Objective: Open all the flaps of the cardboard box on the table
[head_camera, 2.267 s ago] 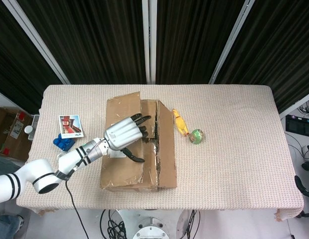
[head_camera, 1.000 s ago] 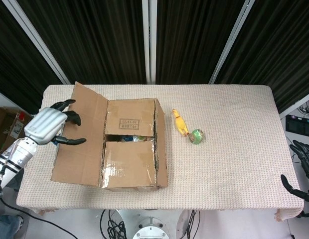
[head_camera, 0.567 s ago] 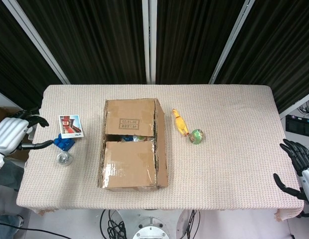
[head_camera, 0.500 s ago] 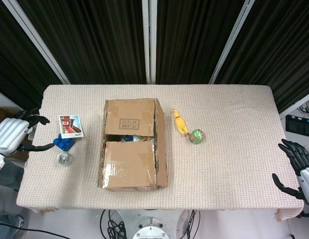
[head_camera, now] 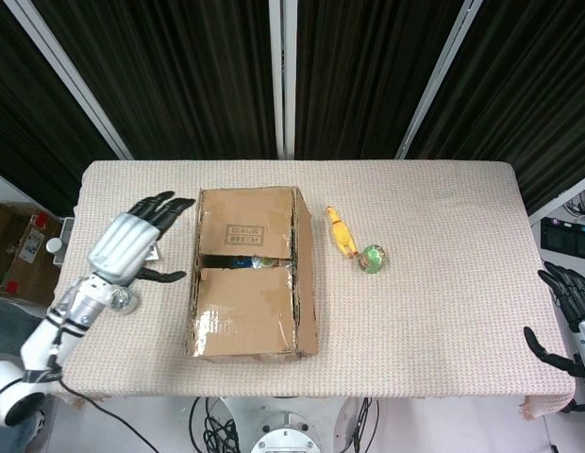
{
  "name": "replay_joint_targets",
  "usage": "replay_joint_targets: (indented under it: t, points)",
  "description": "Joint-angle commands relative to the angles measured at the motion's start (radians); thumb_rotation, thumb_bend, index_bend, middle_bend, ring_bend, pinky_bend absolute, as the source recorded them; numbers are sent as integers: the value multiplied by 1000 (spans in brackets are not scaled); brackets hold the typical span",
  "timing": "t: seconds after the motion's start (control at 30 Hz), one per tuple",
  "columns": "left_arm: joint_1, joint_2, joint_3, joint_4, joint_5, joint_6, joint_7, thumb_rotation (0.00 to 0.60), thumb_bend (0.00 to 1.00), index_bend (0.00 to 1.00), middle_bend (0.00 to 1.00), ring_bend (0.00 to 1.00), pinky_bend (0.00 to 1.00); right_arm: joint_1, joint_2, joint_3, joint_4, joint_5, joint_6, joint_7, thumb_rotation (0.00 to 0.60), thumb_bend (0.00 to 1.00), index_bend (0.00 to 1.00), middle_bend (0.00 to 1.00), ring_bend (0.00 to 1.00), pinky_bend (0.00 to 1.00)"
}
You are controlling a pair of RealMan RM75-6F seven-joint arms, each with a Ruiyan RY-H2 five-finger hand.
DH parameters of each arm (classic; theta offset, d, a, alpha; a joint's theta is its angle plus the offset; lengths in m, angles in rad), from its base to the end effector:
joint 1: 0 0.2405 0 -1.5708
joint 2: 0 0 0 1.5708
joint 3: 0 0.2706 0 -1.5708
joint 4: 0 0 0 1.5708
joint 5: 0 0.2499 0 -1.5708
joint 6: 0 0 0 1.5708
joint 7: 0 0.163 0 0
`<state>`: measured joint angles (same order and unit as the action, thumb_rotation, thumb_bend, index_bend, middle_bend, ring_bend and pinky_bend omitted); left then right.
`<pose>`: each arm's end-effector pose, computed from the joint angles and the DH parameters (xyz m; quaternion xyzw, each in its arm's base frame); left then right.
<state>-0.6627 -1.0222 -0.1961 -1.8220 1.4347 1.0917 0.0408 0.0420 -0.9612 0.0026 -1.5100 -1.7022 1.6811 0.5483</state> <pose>-0.1331 0.3612 0.1056 -0.7368 -0.2878 -0.4688 0.3931 -0.3420 -0.1757 0.2008 0.5733 -0.4094 0.5261 0.4764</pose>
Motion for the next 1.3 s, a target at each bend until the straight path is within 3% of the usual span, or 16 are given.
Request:
replay_joint_targets:
  t: [0.03, 0.33, 0.5, 0.77, 1.0, 1.3]
  points:
    - [-86, -133, -39, 18, -93, -69, 102, 485, 0, 52, 119, 75, 186, -10, -4, 2, 30, 19, 6, 32, 600, 327, 0, 0, 0, 0]
    - [-148, -303, -39, 137, -146, -64, 261, 499, 0, 39, 63, 50, 186, -21, -23, 6, 104, 46, 9, 106, 600, 327, 0, 0, 0, 0]
    - [-165, -352, -25, 203, -145, -57, 329, 589, 0, 35, 55, 50, 186, -23, -31, 9, 130, 56, 7, 129, 600, 327, 0, 0, 0, 0]
    - [-175, -438, -15, 313, -114, -11, 367, 600, 0, 19, 24, 50, 186, -22, -38, 11, 143, 59, 0, 131, 600, 327, 0, 0, 0, 0]
    - [-184, -485, -57, 387, -57, 69, 284, 600, 99, 13, 6, 50, 186, -25, -32, 16, 141, 67, -2, 131, 600, 327, 0, 0, 0, 0]
    - [-260, -461, -151, 482, -96, 17, 250, 600, 167, 9, 4, 50, 186, -23, -23, 19, 122, 62, -1, 119, 600, 327, 0, 0, 0, 0]
